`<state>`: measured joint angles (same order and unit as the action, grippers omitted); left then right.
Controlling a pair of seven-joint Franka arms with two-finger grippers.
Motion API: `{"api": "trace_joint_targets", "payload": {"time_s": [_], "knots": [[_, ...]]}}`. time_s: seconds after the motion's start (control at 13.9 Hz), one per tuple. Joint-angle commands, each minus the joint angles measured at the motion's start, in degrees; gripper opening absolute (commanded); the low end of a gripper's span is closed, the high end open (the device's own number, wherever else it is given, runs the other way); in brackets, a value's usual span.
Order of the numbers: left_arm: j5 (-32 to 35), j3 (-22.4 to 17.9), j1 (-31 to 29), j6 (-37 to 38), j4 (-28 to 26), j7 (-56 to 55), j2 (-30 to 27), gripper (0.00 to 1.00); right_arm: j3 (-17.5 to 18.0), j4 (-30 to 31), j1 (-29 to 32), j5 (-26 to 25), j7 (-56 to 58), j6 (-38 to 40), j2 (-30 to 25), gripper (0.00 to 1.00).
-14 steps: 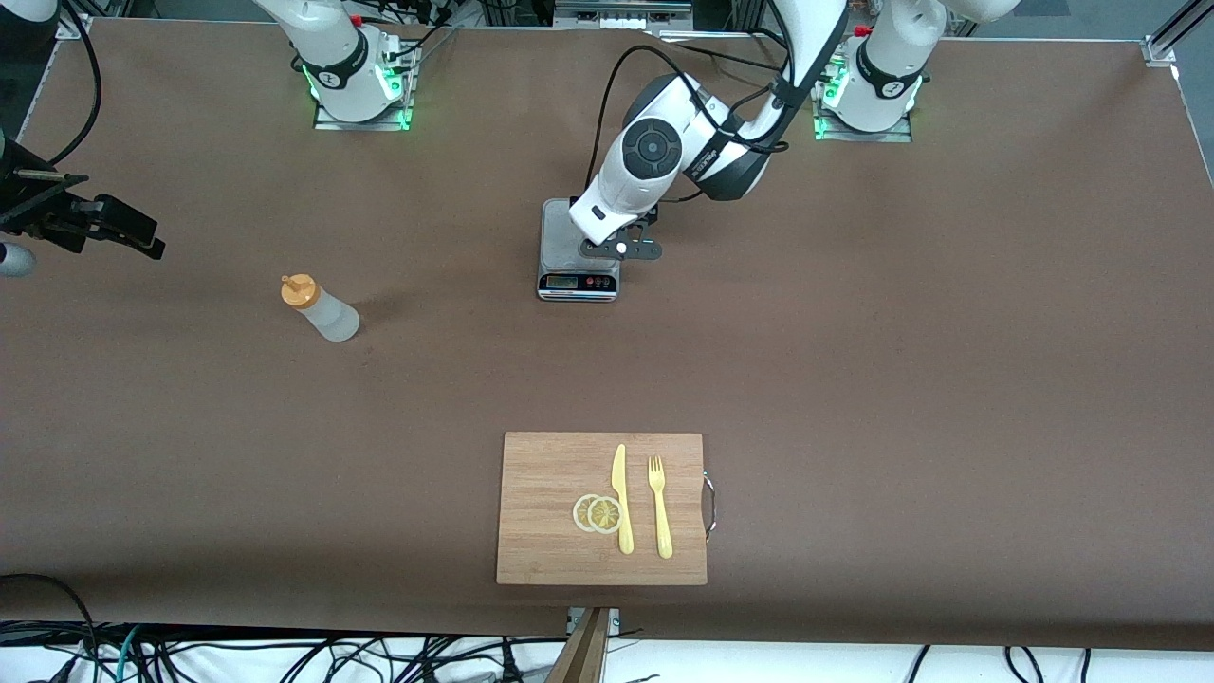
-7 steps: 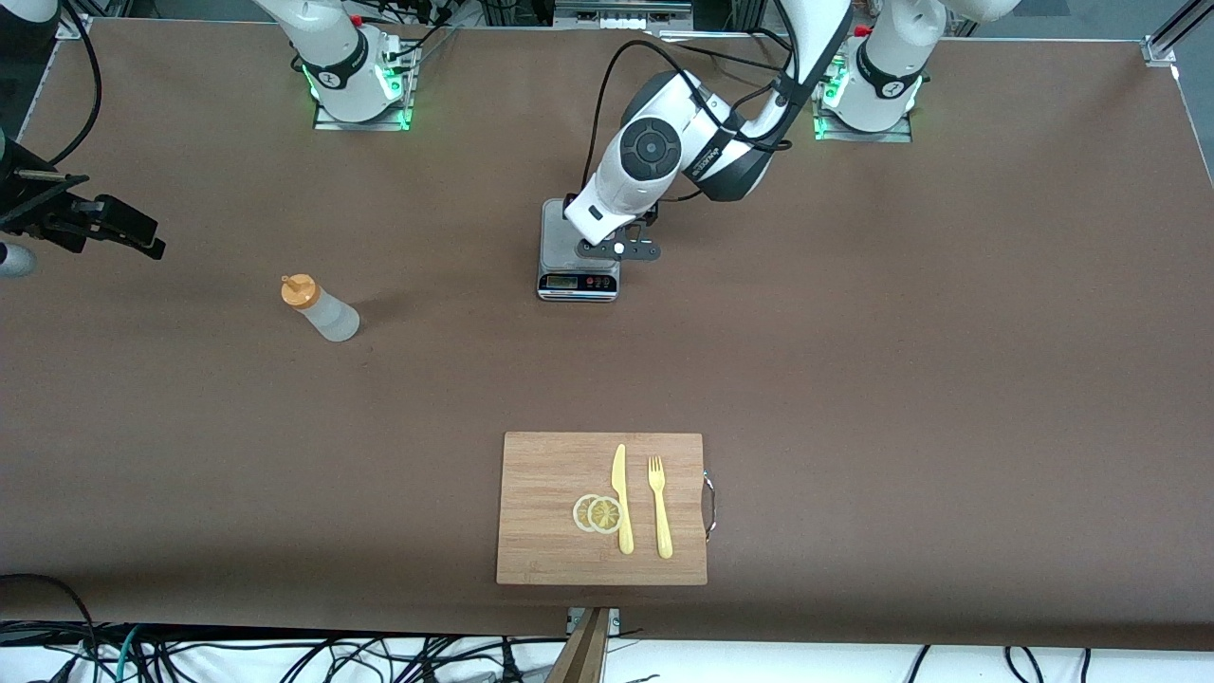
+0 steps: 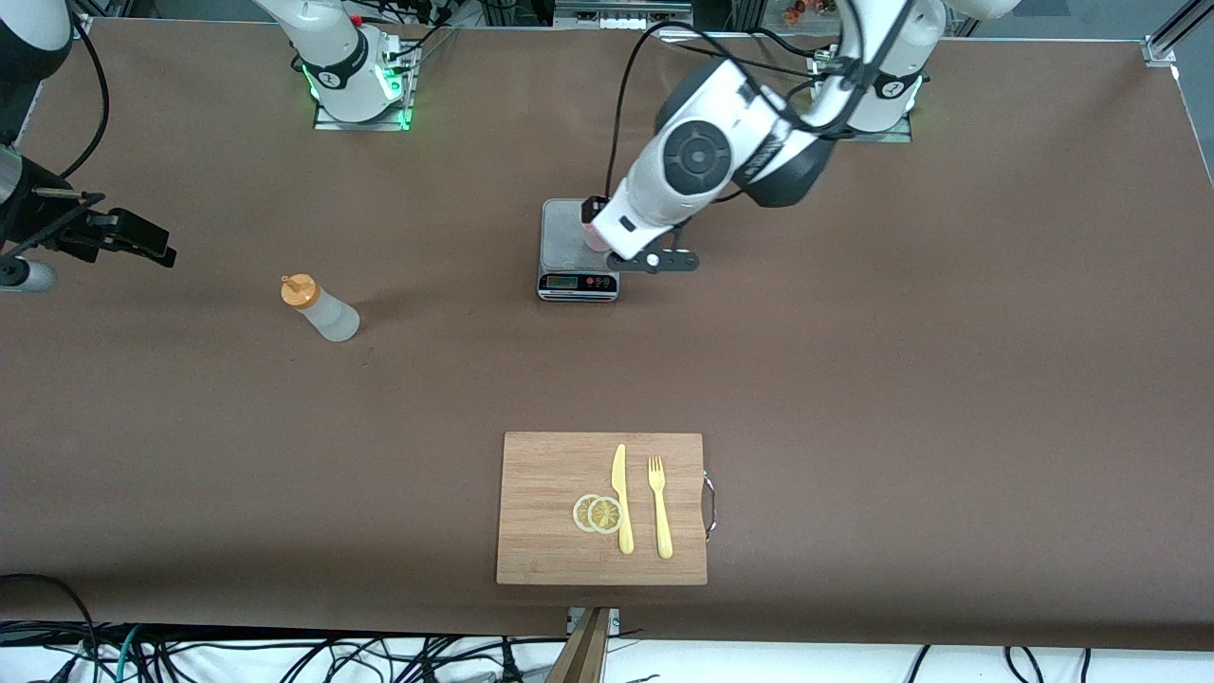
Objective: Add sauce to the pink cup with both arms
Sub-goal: 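Open the left gripper and raise it away from the cup, then retract the left gripper while the right gripper reaches the sauce bottle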
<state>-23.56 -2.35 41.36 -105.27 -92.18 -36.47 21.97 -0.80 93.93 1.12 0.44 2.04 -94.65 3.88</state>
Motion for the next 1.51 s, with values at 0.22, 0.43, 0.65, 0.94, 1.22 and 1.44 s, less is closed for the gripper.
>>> {"api": "trace_joint_targets", "payload": {"time_s": [0.22,0.43,0.65,0.94,1.22,1.44], "knots": [[4.5,-2.7,-6.9,9.2,5.7,3.3,-6.3,1.00,-0.4,-0.3,0.5,5.2,24.1,0.2,5.2,1.00],[11.5,-2.8,-11.5,13.1,5.7,11.7,-10.5,1.00,-0.5,-0.1,3.6,12.5,41.5,-0.1,8.1,1.00],[14.9,-2.7,-20.1,16.7,5.7,17.8,-14.8,1.00,-0.6,1.3,8.3,19.3,59.5,0.3,11.2,1.00],[18.9,-2.7,-28.8,20.3,5.9,29.1,-18.0,1.00,-4.6,5.2,10.8,29.7,81.4,0.3,14.5,1.00],[21.8,-2.7,-33.3,24.6,5.9,37.5,-19.6,1.00,-8.4,7.1,12.9,40.3,105.8,2.3,20.6,1.00],[22.1,-2.7,-34.9,26.8,5.5,40.9,-20.2,1.00,-8.8,7.1,14.6,46.0,117.6,6.1,25.8,1.00]]}}
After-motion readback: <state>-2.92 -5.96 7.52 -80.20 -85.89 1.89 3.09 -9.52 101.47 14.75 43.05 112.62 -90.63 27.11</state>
